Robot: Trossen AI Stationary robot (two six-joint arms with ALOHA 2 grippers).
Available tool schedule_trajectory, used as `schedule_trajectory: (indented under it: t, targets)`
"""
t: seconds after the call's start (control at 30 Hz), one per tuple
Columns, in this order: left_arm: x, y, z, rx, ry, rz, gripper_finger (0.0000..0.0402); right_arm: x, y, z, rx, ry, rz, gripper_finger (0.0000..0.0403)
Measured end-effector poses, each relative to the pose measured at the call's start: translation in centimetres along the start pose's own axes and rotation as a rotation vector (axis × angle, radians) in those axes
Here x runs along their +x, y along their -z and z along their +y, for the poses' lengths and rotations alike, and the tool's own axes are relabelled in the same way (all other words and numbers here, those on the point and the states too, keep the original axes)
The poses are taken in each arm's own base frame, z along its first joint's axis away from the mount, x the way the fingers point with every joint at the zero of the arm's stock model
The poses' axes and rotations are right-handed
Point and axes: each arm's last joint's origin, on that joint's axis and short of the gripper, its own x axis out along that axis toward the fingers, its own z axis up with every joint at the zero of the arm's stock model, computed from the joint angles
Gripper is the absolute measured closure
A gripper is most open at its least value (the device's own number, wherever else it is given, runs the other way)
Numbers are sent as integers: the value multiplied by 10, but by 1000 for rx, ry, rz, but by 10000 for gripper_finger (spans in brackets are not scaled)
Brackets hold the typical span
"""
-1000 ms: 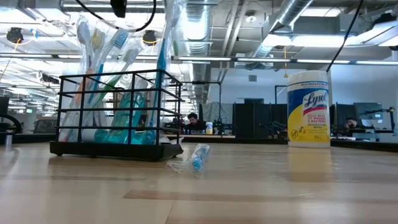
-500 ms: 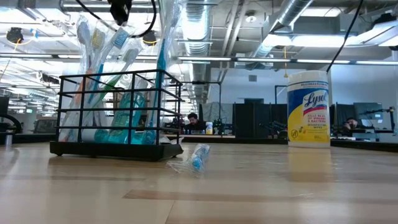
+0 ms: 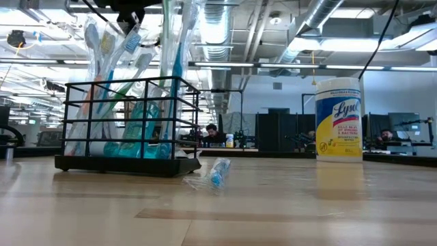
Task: Pick & Place toothbrushing station
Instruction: Put the right green toothbrush into the wire organizer
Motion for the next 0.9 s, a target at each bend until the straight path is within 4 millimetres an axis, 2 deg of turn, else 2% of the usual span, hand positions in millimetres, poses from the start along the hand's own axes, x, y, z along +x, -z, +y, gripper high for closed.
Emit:
schedule_trajectory:
  t: [0.17, 0.67, 0.9]
  targets:
    - [0, 0, 0, 1, 0, 1, 397, 0, 0, 0, 0, 0, 0, 326]
    - [21, 23, -3, 31, -21, 75, 396, 1, 0, 0, 0, -1, 1, 326]
    - [23, 26, -3, 34, -22, 82, 387, 1, 1, 1, -2, -5, 8, 326]
